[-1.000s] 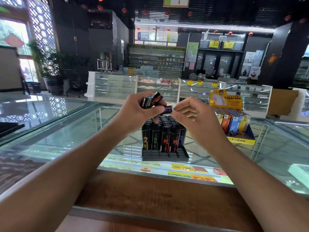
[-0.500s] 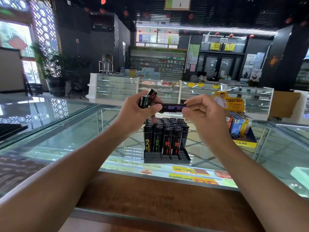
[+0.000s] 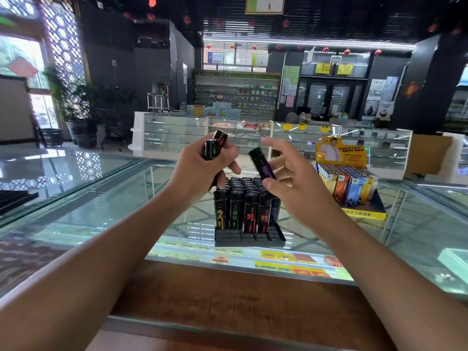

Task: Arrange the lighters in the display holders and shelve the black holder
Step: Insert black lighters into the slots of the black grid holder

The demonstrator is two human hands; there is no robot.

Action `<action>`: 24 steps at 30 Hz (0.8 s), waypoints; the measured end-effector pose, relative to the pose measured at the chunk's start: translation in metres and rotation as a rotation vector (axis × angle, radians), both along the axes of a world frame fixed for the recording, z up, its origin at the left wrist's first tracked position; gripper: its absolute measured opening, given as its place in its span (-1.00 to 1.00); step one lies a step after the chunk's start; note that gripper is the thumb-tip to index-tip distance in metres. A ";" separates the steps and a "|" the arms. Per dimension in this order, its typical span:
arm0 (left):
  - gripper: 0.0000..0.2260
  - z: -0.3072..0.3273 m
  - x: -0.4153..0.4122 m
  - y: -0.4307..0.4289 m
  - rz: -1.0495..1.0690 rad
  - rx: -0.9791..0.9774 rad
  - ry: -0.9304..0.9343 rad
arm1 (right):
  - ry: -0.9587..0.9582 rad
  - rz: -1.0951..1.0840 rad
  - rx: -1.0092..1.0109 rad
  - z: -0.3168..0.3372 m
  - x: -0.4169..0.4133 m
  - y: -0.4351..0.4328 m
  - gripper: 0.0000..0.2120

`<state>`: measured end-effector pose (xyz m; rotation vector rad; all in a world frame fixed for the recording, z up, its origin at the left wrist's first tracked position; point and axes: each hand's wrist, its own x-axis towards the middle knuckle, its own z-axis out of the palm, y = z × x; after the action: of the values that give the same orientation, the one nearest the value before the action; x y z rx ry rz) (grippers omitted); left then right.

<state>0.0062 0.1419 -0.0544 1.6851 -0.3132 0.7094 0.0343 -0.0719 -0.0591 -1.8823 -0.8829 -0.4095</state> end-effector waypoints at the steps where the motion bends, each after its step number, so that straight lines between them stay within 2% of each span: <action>1: -0.81 0.000 0.001 0.002 0.006 -0.029 0.014 | 0.009 -0.001 0.022 0.001 -0.001 -0.001 -0.36; 6: -0.54 -0.003 0.004 0.010 0.032 -0.128 0.104 | -0.041 -0.045 0.118 0.001 0.003 -0.005 -0.53; 7: -0.54 -0.003 0.006 0.011 0.041 -0.129 0.124 | -0.039 -0.058 0.130 0.001 0.005 -0.007 -0.56; 11: -0.57 -0.006 0.012 0.014 0.057 -0.169 0.191 | 0.026 -0.031 0.156 0.005 0.011 -0.018 -0.63; 15: -0.62 -0.006 0.012 0.014 0.018 -0.242 0.222 | 0.052 -0.006 0.143 0.009 0.014 -0.025 -0.62; 19: -0.80 -0.005 0.011 0.015 -0.002 -0.308 0.247 | 0.066 -0.004 0.053 0.012 0.012 -0.032 -0.61; 24: -0.77 -0.005 0.011 0.019 -0.060 -0.366 0.223 | 0.070 -0.046 -0.123 0.007 0.012 -0.029 -0.60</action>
<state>0.0171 0.1610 -0.0596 1.3827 -0.0694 0.4934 0.0459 -0.1009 -0.0524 -2.0199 -0.8360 -0.3212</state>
